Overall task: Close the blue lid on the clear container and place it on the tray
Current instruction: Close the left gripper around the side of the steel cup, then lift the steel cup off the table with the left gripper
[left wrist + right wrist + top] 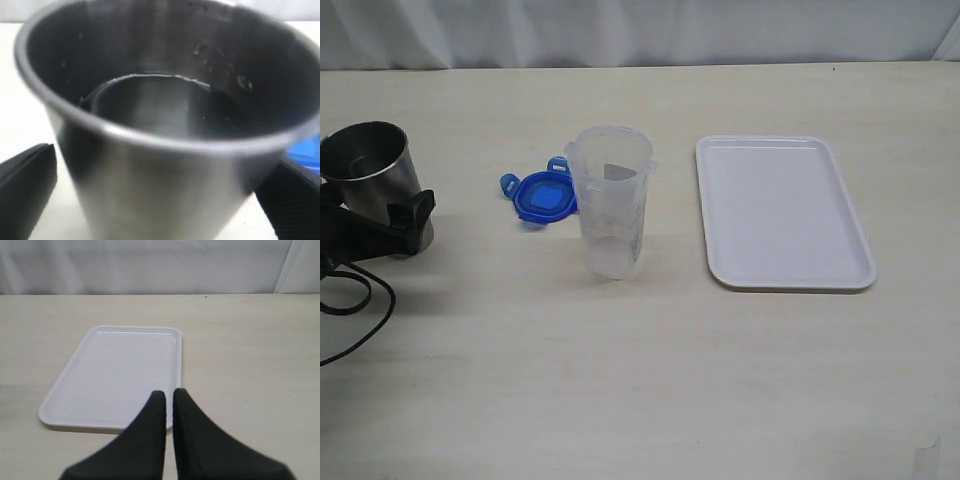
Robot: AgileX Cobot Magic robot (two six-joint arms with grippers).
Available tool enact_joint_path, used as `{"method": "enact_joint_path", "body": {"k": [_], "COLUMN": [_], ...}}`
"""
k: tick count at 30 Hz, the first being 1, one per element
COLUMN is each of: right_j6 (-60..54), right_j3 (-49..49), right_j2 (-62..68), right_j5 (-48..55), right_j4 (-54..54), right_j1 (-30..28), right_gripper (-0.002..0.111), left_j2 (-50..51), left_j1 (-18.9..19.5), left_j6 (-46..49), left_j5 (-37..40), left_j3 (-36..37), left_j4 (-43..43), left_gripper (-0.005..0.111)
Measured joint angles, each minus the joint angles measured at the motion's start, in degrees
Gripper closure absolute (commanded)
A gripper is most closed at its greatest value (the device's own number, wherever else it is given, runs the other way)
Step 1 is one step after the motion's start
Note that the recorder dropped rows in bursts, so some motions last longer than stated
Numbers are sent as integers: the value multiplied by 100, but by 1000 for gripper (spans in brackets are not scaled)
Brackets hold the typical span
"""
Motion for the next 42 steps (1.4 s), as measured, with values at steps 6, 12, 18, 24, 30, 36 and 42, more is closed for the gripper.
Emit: {"method": "enact_joint_path", "body": {"k": [6, 12, 18, 24, 30, 36, 42], "right_j6": [0, 0, 0, 0, 0, 0, 0], "right_j3": [0, 0, 0, 0, 0, 0, 0], "right_j2": [0, 0, 0, 0, 0, 0, 0], "right_j5": [0, 0, 0, 0, 0, 0, 0], "right_j4": [0, 0, 0, 0, 0, 0, 0], "right_j1": [0, 0, 0, 0, 0, 0, 0], "right_gripper": [103, 103, 103, 103, 103, 103, 103], "left_j2": [10, 10, 20, 20, 20, 20, 20], "left_j1": [0, 0, 0, 0, 0, 0, 0], "left_j6": [0, 0, 0, 0, 0, 0, 0], "left_j5": [-34, -34, -27, -27, -27, -27, -27], "left_j3": [-167, -217, -403, -416, -436, -436, -436], "left_j4": [46, 88, 88, 88, 88, 88, 88], "left_gripper": [2, 2, 2, 2, 2, 2, 2]}}
